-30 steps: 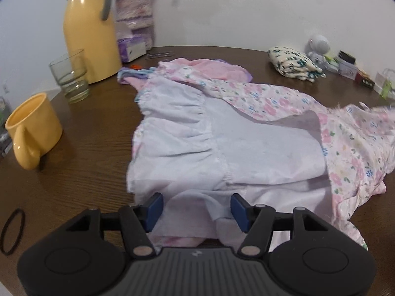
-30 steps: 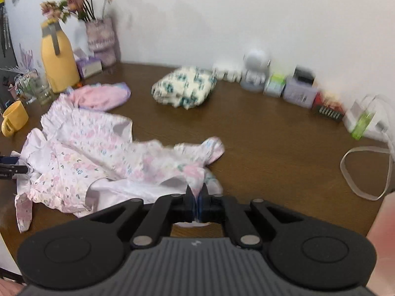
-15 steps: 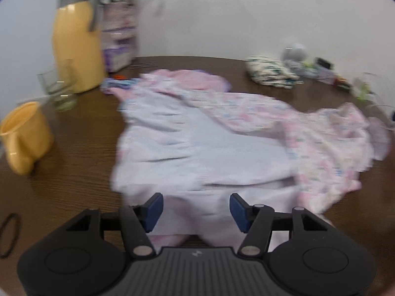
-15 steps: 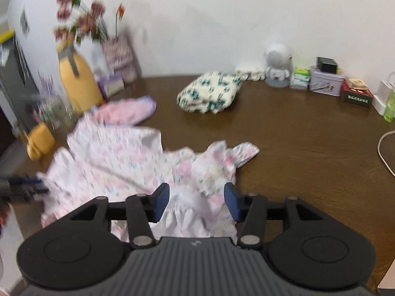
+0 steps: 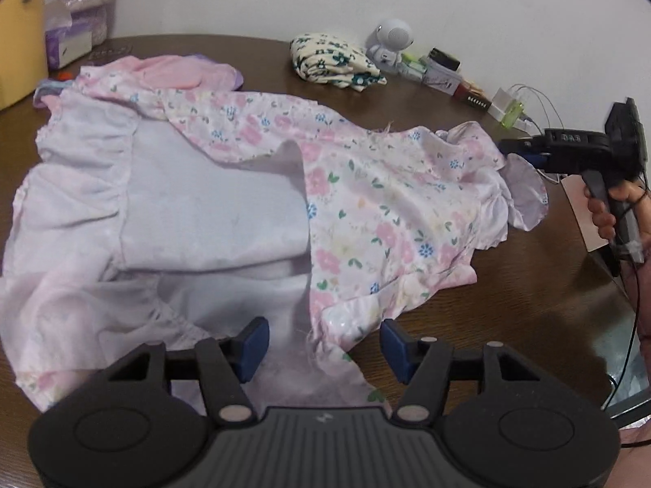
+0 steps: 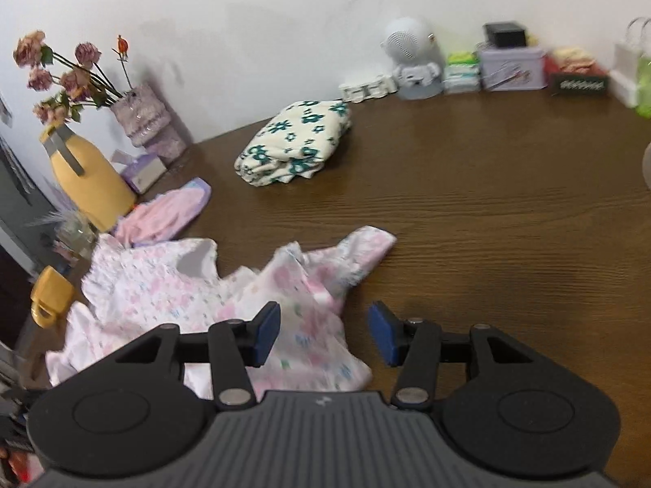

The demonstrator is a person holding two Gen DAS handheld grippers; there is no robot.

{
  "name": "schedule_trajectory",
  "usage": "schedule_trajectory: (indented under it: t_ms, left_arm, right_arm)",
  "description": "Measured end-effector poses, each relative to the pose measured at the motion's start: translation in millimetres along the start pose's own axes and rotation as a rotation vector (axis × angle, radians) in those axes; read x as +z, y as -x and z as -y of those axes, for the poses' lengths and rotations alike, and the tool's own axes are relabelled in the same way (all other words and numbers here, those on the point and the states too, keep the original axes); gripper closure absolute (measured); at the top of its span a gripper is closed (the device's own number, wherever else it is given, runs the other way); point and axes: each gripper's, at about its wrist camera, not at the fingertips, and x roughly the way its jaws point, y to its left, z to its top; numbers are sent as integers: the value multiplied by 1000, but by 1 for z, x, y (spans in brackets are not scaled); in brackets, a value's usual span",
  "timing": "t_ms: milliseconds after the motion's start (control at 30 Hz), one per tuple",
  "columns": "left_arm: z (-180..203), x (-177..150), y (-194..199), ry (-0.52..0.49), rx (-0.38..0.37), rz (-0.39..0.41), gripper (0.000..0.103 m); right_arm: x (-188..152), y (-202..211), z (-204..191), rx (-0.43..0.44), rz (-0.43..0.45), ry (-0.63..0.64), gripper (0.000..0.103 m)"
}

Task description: Fold clothes

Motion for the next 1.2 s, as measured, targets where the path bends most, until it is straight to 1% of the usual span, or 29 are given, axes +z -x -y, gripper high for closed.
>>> schedule_trajectory:
  t_ms: [33,100,133,200,233,267,433,500,533,567,600,633,667,700,767,800,867,933,1000,1033,1067,1100,1133,1167,1200]
  left_arm:
    - [1,0,0,-5,9,-1,53]
    - [3,-1,-1,-18,25,-14,98]
    - [3,-2,-1,-24,33,-24,97]
    - [7,-4,2,-50,42,-43,99]
    - [10,-6,4,-70,45,-56,99]
    - [11,-8,8,-88,47,-70,99]
    - [18,-24,29,-174,58,-144,99]
    - [20,-29,32,-191,52,-184,96]
    - [20,-30,34,-191,48,-189,95]
    - [19,-26,39,-181,44,-164,88]
    - [17,-21,46,-168,41,-130,78]
    - [15,-16,52,-156,37,-96,72]
    - [13,-11,58,-143,33,-61,60]
    - [10,-4,64,-121,41,-21,51]
    - [2,12,70,-82,97,51,49]
    - [-4,20,69,-63,135,75,45]
    - [-20,37,61,-29,231,95,41]
    - [-40,53,51,3,323,101,41]
    - [-63,66,36,26,400,90,41]
    - [-74,73,28,31,432,86,41]
    - [-84,79,19,34,462,83,42]
    - [-95,83,10,28,484,82,42]
    - [-104,88,1,14,506,80,43]
    - [-110,91,-9,-1,524,78,52]
    - [-115,95,-18,-17,533,71,69]
  right_arm:
    - [1,-8,0,9,-12,-4,53]
    - [1,-23,1,26,-41,-15,53]
    - [0,-28,1,32,-56,-19,54]
    - [-5,-32,-4,41,-82,0,77]
    - [-9,-29,-8,33,-101,19,97]
    - [-14,-23,-11,20,-122,42,101]
    - [-36,4,-31,-47,-235,158,101]
    - [-42,14,-37,-84,-271,213,97]
    - [-40,21,-38,-83,-258,215,92]
    - [-35,28,-38,-73,-232,207,80]
    - [-27,34,-37,-58,-186,183,70]
    - [-18,41,-35,-42,-132,153,55]
    - [-9,41,-35,-49,-89,141,54]
    - [0,40,-35,-67,-51,136,54]
    - [16,21,-33,-123,-28,129,54]
    - [22,5,-31,-155,-37,122,54]
    - [31,-25,-27,-198,-67,95,54]
    - [37,-53,-22,-219,-108,61,54]
    - [36,-71,-20,-222,-133,63,56]
    - [34,-76,-20,-220,-143,73,65]
    - [32,-79,-21,-213,-151,87,89]
    - [30,-80,-21,-207,-150,105,99]
    - [28,-81,-22,-201,-147,124,100]
    - [28,-79,-23,-207,-135,146,100]
    - [29,-78,-23,-217,-116,160,100]
